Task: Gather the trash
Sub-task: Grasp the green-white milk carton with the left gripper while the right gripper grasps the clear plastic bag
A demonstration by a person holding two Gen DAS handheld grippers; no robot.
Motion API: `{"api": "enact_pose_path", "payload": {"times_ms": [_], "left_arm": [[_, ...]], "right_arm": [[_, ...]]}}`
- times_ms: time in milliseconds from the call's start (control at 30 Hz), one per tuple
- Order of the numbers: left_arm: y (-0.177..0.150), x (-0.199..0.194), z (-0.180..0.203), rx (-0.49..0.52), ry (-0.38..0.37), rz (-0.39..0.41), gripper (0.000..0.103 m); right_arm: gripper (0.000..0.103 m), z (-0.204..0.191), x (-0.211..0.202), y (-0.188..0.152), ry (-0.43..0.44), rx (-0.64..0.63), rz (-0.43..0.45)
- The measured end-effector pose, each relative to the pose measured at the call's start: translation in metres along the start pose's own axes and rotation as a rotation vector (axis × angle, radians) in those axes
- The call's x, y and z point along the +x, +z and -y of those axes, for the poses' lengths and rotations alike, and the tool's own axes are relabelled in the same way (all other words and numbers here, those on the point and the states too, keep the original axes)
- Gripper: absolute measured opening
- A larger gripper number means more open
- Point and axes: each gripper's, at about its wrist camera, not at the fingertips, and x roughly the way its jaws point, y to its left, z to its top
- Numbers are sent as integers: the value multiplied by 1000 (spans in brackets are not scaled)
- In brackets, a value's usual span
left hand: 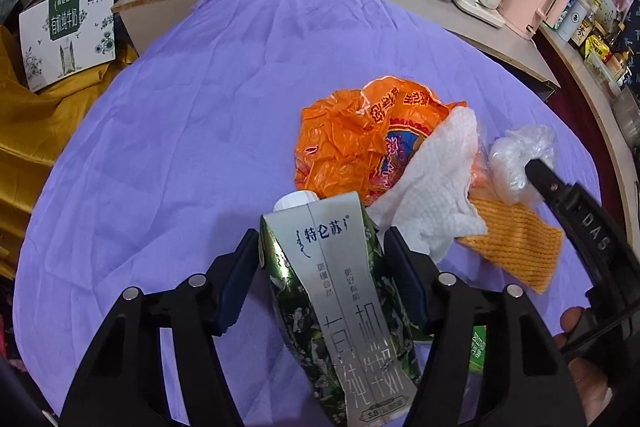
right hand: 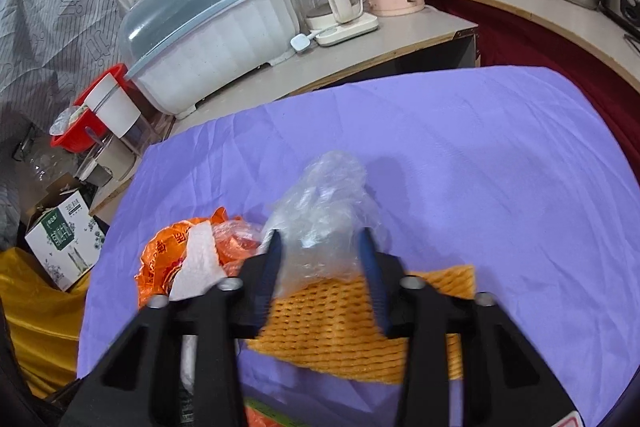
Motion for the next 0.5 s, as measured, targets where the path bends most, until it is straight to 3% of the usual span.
{"api": "enact_pose_path", "payload": {"times_ms": [167, 367, 500], "left_arm": [[-8, -7, -8, -23, -37, -19, 62], [-30, -18, -9, -40, -37, -34, 75], [-42, -17, -3, -23, -35, -42, 72]], "right_arm": [[12, 2, -13, -9, 5, 0, 14], [11, 10, -51, -23, 13, 18, 59], [11, 16, -74, -30, -5, 16, 79]]}}
